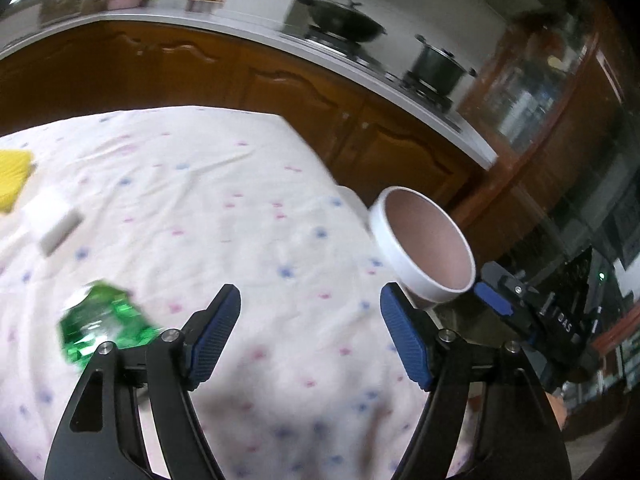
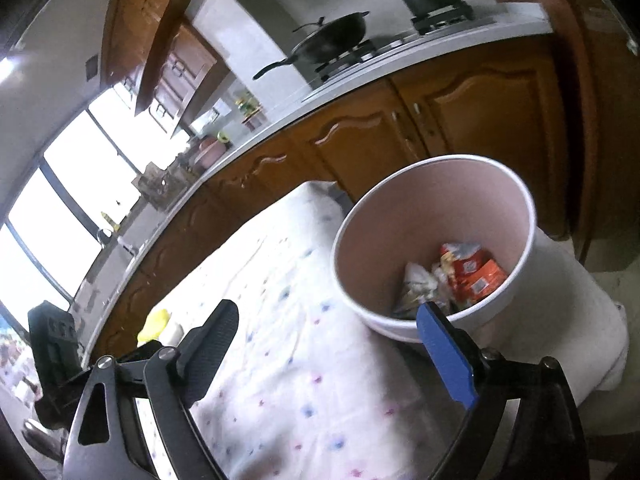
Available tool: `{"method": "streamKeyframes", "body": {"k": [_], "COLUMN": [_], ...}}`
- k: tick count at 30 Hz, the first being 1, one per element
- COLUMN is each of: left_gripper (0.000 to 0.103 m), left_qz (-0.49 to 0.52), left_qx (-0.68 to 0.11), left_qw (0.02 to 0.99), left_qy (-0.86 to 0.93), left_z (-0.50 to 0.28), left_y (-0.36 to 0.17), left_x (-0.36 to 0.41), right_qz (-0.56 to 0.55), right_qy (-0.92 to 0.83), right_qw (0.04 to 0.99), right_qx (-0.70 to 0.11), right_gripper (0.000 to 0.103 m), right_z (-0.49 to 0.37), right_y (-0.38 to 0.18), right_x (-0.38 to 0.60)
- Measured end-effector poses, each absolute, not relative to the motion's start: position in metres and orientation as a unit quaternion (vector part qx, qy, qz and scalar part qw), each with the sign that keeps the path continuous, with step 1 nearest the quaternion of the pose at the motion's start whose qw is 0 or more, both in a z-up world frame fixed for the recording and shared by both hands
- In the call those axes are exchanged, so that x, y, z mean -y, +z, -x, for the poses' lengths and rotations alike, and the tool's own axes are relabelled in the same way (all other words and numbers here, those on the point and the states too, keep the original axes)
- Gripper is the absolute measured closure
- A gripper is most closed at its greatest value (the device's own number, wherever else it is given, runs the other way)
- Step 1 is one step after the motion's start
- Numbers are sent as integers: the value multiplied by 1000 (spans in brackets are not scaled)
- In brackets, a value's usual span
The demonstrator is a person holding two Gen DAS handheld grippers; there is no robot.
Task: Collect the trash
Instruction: 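Move both tools back over the table toward the green can and white sponge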
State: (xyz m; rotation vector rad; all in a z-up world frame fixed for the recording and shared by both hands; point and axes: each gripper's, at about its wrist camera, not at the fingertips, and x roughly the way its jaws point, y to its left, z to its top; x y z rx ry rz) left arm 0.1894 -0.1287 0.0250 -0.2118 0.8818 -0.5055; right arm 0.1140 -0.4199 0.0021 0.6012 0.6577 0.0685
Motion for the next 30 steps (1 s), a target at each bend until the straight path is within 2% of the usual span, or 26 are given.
{"method": "streamKeyframes", "body": {"k": [16,30], "left_gripper": [29,29], "left_qz": [142,138], "left_qx": [-401,-400], "left_qw": [893,903], "left_qy": [-148,-74], "left_z": [-172,-181], "left_y": [19,9], "left_x": [24,-50], "right_qz": [-257,-216], "right_qy": [100,181], "right_qw": [899,881], "right_qx": [-341,-380], "right_gripper": [10,10], "right_z": [-122,-128], "right_y": [-3,-13], "right_x": [335,239]}}
